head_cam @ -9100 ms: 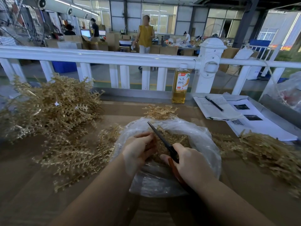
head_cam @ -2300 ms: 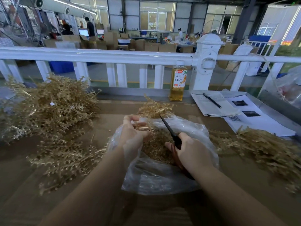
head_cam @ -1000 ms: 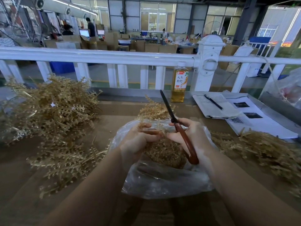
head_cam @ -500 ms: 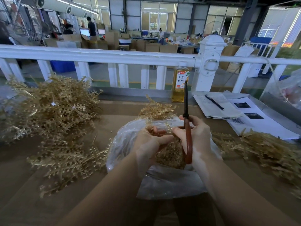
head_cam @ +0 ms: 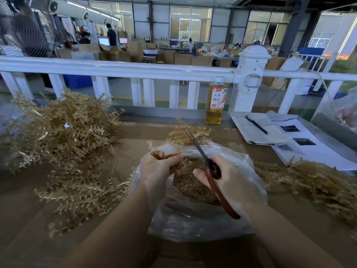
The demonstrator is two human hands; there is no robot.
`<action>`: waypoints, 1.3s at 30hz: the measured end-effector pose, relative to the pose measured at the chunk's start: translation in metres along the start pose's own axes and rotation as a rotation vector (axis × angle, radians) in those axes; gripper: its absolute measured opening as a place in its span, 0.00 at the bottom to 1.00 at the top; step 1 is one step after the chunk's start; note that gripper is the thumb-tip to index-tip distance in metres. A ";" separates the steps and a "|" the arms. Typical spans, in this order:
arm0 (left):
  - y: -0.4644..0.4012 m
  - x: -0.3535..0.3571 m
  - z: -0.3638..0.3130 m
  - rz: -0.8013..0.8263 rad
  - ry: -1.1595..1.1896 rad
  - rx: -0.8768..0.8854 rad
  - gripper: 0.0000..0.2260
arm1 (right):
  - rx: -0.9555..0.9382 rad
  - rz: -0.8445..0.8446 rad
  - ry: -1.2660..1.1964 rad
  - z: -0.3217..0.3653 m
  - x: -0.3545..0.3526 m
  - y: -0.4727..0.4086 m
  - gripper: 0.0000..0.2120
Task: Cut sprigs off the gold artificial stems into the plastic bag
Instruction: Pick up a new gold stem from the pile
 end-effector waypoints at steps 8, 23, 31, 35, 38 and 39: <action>-0.003 -0.004 -0.004 -0.041 0.089 0.043 0.20 | -0.055 0.103 0.195 -0.004 0.019 0.001 0.19; -0.003 0.000 0.001 -0.021 0.104 0.054 0.19 | -0.081 0.223 0.191 -0.009 0.028 -0.003 0.20; -0.003 -0.001 0.010 0.011 0.187 -0.051 0.19 | -0.076 0.202 0.159 -0.004 0.021 -0.004 0.18; -0.006 -0.004 0.015 -0.031 0.242 -0.100 0.18 | -0.096 0.195 0.161 -0.002 0.020 -0.003 0.17; -0.009 -0.007 0.021 -0.068 0.288 -0.151 0.16 | -0.119 0.166 0.169 0.000 0.017 -0.001 0.15; -0.010 -0.007 0.023 -0.069 0.308 -0.178 0.15 | -0.124 0.152 0.173 0.000 0.016 0.000 0.14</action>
Point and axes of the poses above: each hand's wrist, its own y-axis away from the middle knuckle, its own x-axis out of the palm, z = x × y, the point moved 7 cm from there along -y, towards the middle knuckle, and after that the axes turned 13 degrees about y, right-handed, at the moved point
